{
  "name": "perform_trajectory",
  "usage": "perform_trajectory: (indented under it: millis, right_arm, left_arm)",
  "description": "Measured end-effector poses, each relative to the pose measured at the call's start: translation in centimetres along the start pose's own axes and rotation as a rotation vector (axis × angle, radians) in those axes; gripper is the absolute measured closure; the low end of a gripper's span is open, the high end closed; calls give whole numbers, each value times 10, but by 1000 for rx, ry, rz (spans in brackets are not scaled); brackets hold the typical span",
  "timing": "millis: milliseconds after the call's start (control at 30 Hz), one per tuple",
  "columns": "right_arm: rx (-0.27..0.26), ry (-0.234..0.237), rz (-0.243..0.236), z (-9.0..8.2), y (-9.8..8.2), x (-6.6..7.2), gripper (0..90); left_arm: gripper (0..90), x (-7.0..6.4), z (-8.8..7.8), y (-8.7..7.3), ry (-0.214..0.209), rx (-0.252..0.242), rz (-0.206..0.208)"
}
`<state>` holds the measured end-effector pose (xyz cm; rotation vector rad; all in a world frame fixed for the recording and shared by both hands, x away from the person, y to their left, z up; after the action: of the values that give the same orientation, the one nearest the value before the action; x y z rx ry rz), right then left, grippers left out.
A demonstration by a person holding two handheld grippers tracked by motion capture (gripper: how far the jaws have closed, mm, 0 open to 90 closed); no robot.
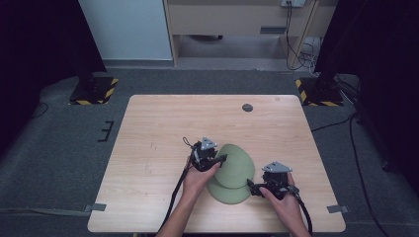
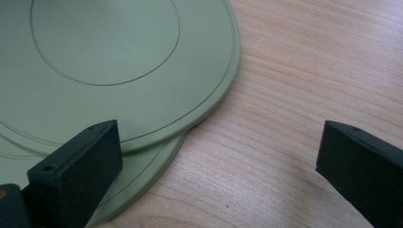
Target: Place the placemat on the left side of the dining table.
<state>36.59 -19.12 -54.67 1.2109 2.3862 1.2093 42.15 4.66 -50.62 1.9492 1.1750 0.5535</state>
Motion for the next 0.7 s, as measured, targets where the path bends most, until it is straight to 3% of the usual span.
perform_trajectory:
  millis: [133, 267, 400, 700]
  right_arm:
    - [1, 3, 2, 0, 0, 0, 14]
    - [1, 4, 4, 0, 0, -1, 14]
    - [5, 25, 37, -1, 0, -3, 36]
    - [-26, -53, 116, -17, -3, -31, 52]
  left_arm:
    - [699, 0, -2, 0, 13, -6, 10]
    - [736, 1, -2, 1, 21, -12, -10]
    - [754, 2, -1, 1, 20, -5, -8]
    - [762, 3, 1, 0, 37, 18, 13]
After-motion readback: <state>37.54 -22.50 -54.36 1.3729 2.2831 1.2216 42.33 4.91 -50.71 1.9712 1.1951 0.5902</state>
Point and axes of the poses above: each handheld gripper's, and its own axes: z roughly forward along the jaws, y roughly out of its top, x roughly to its left, the point moved 2 cm from there along z, roughly forward along the jaws, and after that the axes turned 15 degrees about y, right-handed, at the moved point
